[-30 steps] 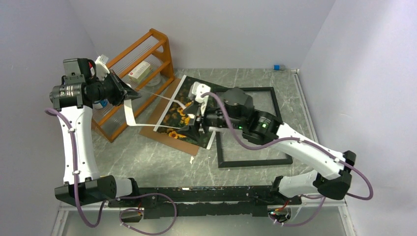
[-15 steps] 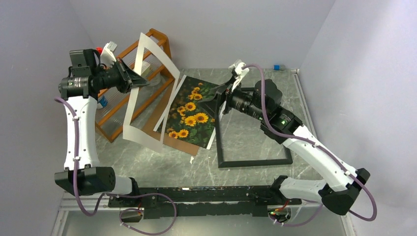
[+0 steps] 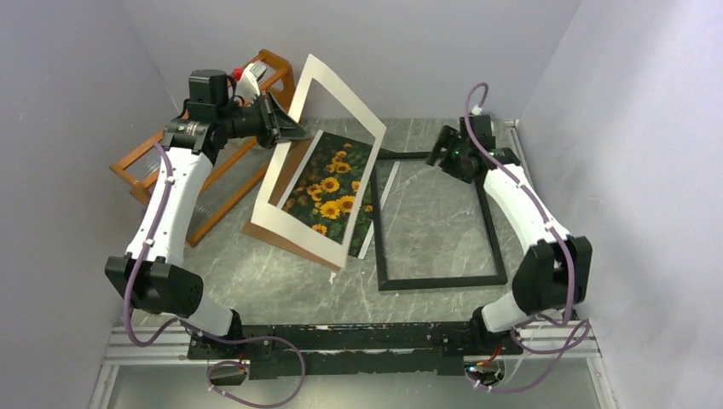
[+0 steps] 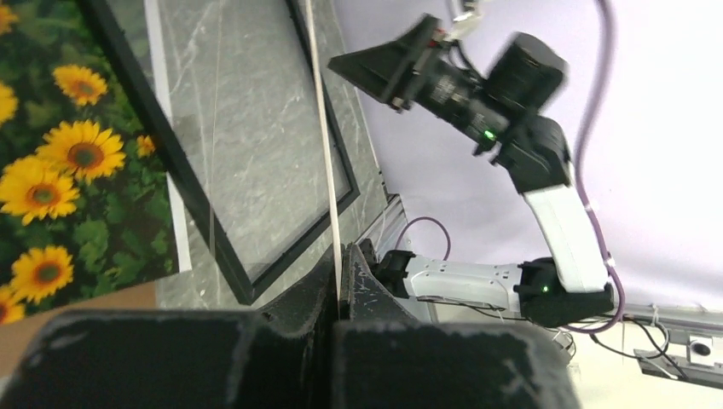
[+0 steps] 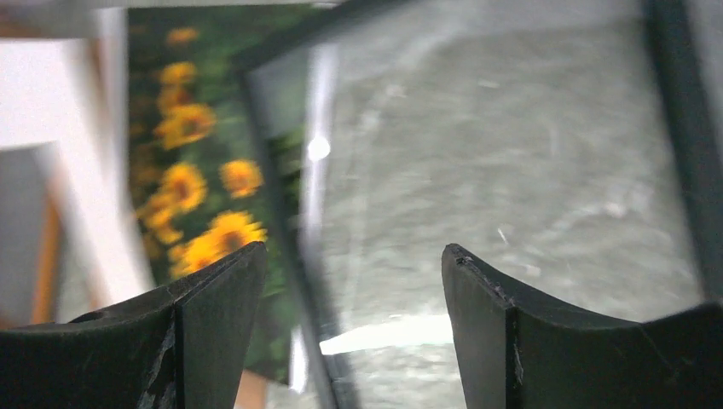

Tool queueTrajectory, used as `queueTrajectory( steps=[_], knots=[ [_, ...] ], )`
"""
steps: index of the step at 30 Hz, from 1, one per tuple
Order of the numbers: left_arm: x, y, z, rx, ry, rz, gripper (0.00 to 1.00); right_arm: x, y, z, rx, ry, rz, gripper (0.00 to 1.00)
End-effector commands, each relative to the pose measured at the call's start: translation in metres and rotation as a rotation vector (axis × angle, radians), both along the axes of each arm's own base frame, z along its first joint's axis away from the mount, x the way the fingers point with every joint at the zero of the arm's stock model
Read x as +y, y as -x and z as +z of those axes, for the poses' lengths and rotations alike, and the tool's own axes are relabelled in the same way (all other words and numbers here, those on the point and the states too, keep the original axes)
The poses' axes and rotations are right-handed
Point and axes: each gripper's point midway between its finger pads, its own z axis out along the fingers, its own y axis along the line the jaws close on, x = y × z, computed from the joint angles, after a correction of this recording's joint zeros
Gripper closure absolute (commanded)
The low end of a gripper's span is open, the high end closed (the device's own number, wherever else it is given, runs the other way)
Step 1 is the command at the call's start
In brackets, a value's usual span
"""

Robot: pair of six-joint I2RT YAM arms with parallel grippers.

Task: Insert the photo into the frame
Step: Move the photo frame to the center of the board.

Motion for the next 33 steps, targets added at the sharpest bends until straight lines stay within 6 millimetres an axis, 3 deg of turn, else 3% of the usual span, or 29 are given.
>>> queueTrajectory(
  steps=[1,5,9,11,21,33],
  knots=[
    [-0.028,-0.007,0.028,-0.093,0.102,-0.061,0.97,-0.089,0.013,-0.065,0.245,0.141,-0.248,0.2],
    [-0.053,-0.017,0.02,-0.062,0.13,-0.112,0.98,-0.158,0.015,-0.09,0.274,0.216,-0.436,0.07],
    [-0.073,-0.03,0.011,-0.033,0.146,-0.14,0.97,-0.2,0.024,-0.12,0.349,0.173,-0.57,0.03],
    [-0.082,-0.036,0.007,-0.012,0.162,-0.151,0.97,-0.209,0.029,-0.131,0.375,0.133,-0.602,0.03],
    [-0.108,-0.044,0.014,0.007,0.229,-0.205,0.97,-0.209,0.05,-0.183,0.451,-0.109,-0.649,0.02],
    [-0.115,-0.049,0.006,0.081,0.278,-0.218,0.97,-0.157,0.062,-0.183,0.431,-0.372,-0.566,0.02]
  ],
)
